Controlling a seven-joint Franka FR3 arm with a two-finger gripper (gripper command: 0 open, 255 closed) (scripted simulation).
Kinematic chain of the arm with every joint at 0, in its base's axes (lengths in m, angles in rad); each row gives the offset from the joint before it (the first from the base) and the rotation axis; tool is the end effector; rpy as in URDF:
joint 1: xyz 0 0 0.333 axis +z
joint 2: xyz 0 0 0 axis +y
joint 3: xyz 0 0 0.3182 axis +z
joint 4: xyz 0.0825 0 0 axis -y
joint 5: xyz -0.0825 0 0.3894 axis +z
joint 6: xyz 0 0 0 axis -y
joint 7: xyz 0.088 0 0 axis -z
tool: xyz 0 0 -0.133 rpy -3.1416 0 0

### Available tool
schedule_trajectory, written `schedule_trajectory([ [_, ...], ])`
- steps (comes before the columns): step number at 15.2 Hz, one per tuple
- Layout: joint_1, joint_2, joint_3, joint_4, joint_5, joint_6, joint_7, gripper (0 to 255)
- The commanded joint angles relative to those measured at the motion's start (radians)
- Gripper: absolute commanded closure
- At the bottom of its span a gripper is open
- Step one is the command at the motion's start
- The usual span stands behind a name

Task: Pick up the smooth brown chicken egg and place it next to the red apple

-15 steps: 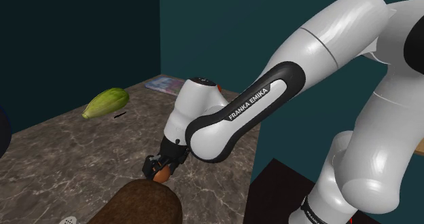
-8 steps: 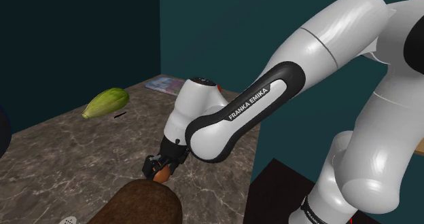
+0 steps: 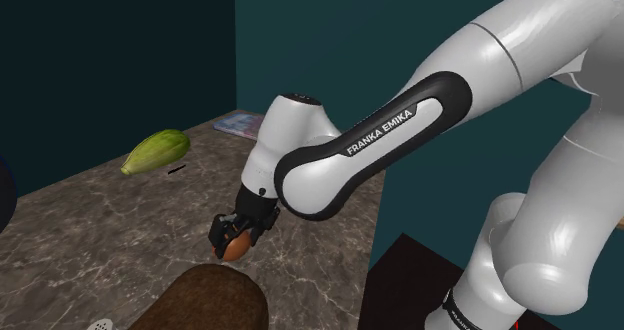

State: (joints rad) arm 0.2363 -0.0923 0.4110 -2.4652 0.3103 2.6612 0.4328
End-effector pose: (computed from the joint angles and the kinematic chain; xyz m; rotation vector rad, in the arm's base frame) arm 0.4060 0.2994 0.3282 -2.8625 0.0531 -0.2425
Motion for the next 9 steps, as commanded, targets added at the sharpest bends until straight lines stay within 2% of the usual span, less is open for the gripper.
schedule_trajectory([
  [1,0.0,-0.022,-0.002,0.011,0.001,-0.032,0.003,255],
  [9,-0.003,-0.097,-0.013,0.058,0.002,-0.152,0.012,255],
])
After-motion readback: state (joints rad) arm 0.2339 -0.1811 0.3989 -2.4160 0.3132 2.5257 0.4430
